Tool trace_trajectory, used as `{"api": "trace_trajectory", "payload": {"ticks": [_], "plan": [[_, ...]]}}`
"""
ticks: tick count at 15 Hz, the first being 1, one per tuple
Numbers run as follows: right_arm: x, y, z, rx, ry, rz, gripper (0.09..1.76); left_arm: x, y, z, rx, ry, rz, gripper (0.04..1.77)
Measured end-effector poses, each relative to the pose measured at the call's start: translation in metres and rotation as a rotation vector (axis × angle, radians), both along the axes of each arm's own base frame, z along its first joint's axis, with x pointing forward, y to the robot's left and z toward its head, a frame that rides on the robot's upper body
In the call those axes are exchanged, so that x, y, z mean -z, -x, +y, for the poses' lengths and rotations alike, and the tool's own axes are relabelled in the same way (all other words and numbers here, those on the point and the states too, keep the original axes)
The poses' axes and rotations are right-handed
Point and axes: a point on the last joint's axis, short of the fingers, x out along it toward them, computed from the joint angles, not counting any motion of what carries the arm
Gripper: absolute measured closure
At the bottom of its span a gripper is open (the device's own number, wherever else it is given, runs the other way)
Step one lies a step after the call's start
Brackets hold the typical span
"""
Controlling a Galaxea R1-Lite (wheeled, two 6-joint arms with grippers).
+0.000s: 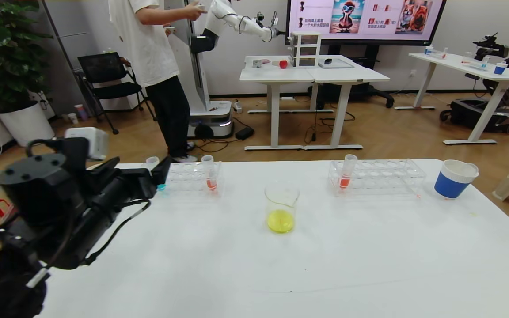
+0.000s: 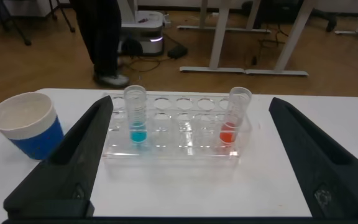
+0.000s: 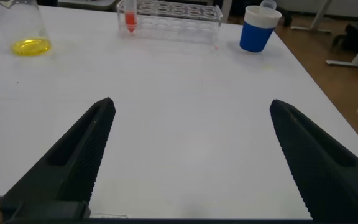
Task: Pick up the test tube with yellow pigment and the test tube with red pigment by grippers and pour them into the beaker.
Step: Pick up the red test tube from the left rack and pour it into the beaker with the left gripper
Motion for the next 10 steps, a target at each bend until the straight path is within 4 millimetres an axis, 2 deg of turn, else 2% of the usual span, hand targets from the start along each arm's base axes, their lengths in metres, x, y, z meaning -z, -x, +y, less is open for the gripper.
{"api": "trace_trajectory", "payload": {"ticks": [3, 5, 10], "plan": [[0.000, 0.000, 0.000, 0.000, 0.000, 0.000, 0.11, 0.022, -0.032, -0.044, 0.046, -0.001, 0.006, 0.06], [0.000, 0.000, 0.000, 0.000, 0.000, 0.000, 0.11, 0.036, -0.049, -0.063, 0.070, 0.009, -0.015, 0.06], [0.000, 0.000, 0.000, 0.000, 0.000, 0.000, 0.11, 0.079, -0.082, -0.084, 0.085, 0.000, -0.007, 0.06]]}}
